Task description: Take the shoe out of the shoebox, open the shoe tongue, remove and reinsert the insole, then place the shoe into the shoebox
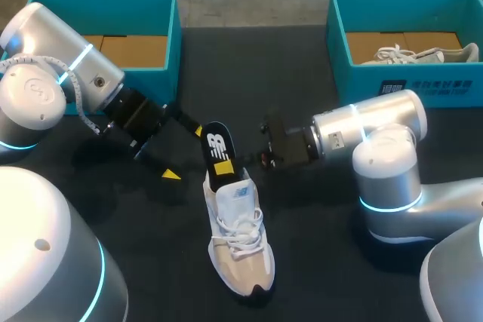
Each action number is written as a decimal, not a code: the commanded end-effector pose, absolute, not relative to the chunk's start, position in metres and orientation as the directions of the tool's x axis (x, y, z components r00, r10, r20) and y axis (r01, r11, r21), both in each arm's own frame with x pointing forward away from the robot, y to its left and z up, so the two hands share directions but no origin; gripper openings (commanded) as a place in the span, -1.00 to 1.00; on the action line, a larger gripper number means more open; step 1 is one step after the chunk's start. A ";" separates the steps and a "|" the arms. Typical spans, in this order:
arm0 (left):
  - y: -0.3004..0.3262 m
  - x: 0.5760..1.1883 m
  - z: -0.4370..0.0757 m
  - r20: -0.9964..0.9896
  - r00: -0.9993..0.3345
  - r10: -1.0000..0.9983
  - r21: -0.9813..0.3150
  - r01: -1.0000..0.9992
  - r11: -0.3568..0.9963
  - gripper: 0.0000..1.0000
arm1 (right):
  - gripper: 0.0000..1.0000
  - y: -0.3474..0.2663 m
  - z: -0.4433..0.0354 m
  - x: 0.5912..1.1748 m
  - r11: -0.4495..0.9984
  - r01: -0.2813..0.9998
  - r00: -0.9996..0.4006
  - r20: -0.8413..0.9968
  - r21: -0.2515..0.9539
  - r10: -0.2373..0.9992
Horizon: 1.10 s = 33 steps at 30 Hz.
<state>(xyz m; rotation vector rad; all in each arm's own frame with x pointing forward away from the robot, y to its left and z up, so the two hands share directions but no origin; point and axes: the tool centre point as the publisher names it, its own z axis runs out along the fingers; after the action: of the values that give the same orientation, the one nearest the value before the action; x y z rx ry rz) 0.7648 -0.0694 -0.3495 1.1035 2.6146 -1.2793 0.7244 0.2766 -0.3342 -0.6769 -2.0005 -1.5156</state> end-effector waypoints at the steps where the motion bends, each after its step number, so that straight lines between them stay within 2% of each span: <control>1: -0.069 0.765 -0.350 -0.316 -0.747 0.585 -0.679 0.608 0.411 1.00 | -1.00 0.275 -0.337 0.721 0.234 0.677 -0.729 0.681 0.698 0.076; 27: -0.069 0.765 -0.350 -0.316 -0.747 0.585 -0.679 0.608 0.411 1.00 | -1.00 0.271 -0.342 0.706 0.244 0.705 -0.701 0.705 0.665 0.105; 33: -0.069 0.765 -0.350 -0.316 -0.747 0.585 -0.679 0.608 0.411 1.00 | -1.00 0.272 -0.337 0.707 0.228 0.689 -0.720 0.686 0.688 0.103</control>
<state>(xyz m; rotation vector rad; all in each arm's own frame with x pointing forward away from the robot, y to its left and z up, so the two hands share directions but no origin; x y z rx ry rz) 0.7648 -0.0694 -0.3495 1.1035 2.6146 -1.2793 0.7094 0.2711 -0.3398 -0.7191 -1.9976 -1.5122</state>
